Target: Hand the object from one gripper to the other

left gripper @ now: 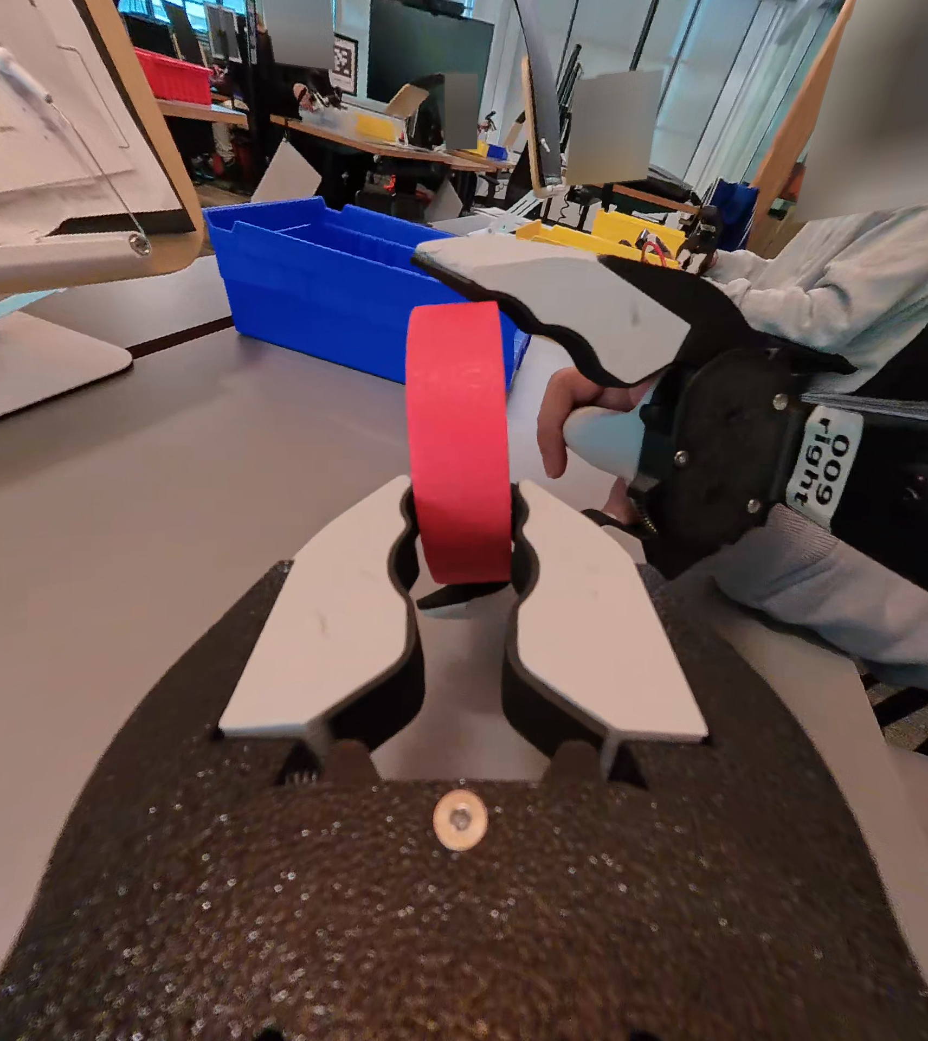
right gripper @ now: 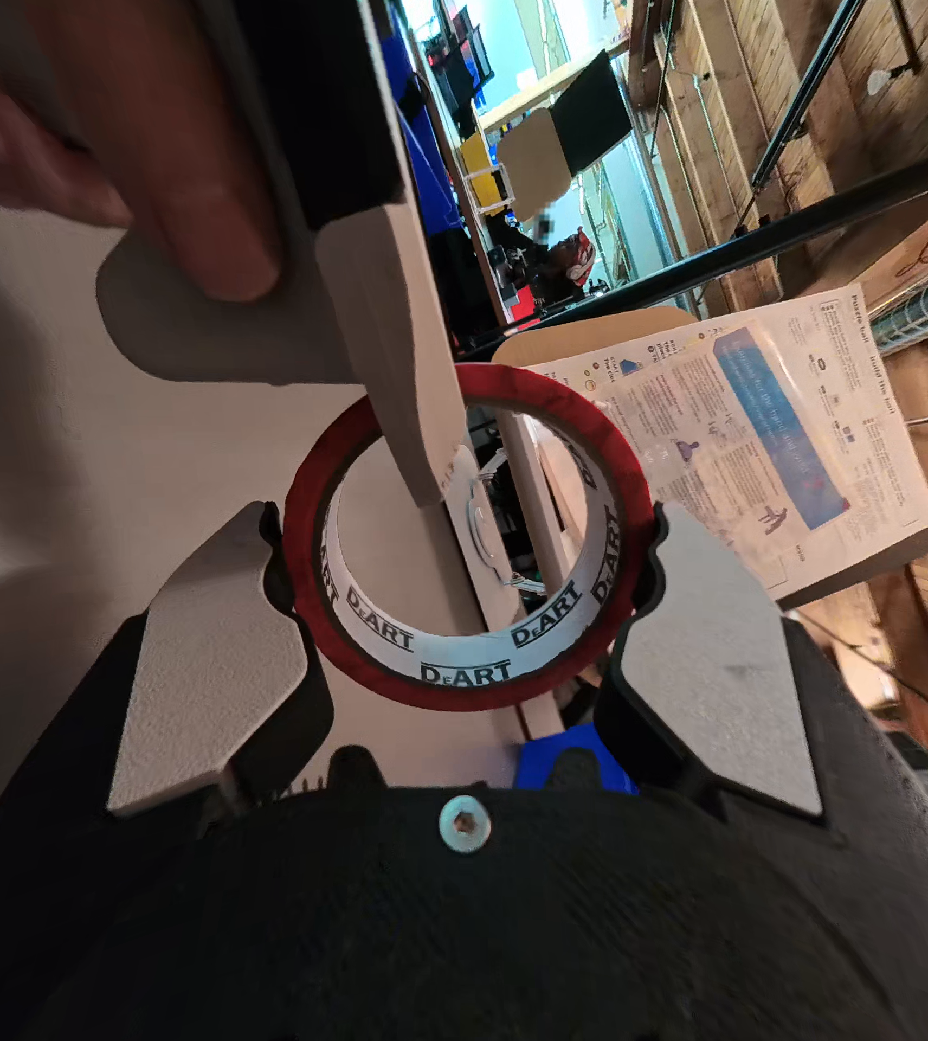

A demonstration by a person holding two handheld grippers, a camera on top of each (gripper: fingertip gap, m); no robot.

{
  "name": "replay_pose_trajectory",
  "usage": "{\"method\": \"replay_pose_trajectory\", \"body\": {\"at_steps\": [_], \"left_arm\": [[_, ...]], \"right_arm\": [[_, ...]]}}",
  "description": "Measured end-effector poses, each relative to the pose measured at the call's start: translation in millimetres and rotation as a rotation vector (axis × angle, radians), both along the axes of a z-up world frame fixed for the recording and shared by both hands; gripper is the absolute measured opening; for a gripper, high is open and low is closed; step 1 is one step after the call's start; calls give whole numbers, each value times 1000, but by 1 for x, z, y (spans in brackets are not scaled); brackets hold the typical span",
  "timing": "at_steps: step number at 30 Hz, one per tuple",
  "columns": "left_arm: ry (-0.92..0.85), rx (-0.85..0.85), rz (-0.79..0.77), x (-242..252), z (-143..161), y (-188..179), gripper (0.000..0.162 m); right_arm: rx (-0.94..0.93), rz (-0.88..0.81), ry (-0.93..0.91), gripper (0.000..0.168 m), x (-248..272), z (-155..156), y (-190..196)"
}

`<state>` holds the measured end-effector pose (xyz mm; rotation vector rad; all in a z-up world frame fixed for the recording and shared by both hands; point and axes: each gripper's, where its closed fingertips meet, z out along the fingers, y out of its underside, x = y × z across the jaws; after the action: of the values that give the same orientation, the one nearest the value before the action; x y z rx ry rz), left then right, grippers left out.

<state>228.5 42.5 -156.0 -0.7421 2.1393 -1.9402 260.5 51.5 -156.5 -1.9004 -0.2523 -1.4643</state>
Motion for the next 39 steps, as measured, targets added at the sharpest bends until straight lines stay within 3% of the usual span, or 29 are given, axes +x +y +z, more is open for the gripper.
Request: {"method": "replay_pose_trajectory", "body": {"at_steps": [1, 4, 8, 10, 13, 16, 18, 20, 24, 26, 29, 32, 37, 39], "left_arm": [[-6, -5, 4, 1, 0, 1, 29], [-38, -64, -16, 0, 9, 7, 29], [-52, -260, -77, -5, 35, 22, 28], [-62, -382, -131, -11, 50, 29, 28], [-58, -499, -170, -15, 62, 34, 29], [-61, -542, -218, -22, 66, 31, 29], [-68, -550, -231, -25, 67, 28, 28], [-83, -559, -240, -27, 69, 29, 28], [-165, -394, -133, -18, 56, 25, 31], [-241, -295, -24, -9, 51, 29, 61], [-372, -113, 70, -1, 44, 36, 69], [-477, 47, 57, -4, 31, 32, 64], [-503, 231, -71, -18, 2, 10, 62], [-528, 266, -84, -19, -3, 7, 33]], "right_arm": [[33, 21, 25, 117, -1, 0, 0], [221, 152, 193, 112, -10, 7, 1], [707, 448, 680, 99, -25, 45, -11], [927, 652, 910, 71, -35, 67, -22], [1028, 795, 1126, 48, -43, 70, -23], [996, 784, 1201, 45, -48, 60, -8], [944, 802, 1184, 29, -57, 58, -1], [928, 804, 1156, 29, -59, 60, 0], [836, 742, 1115, 29, -52, 55, -8], [714, 602, 988, 29, -39, 44, -16], [382, 401, 772, 29, -26, 13, -30], [107, 340, 684, 29, -28, -16, -34], [66, 435, 732, 29, -48, -22, -19], [99, 480, 759, 29, -54, -17, -16]]}}
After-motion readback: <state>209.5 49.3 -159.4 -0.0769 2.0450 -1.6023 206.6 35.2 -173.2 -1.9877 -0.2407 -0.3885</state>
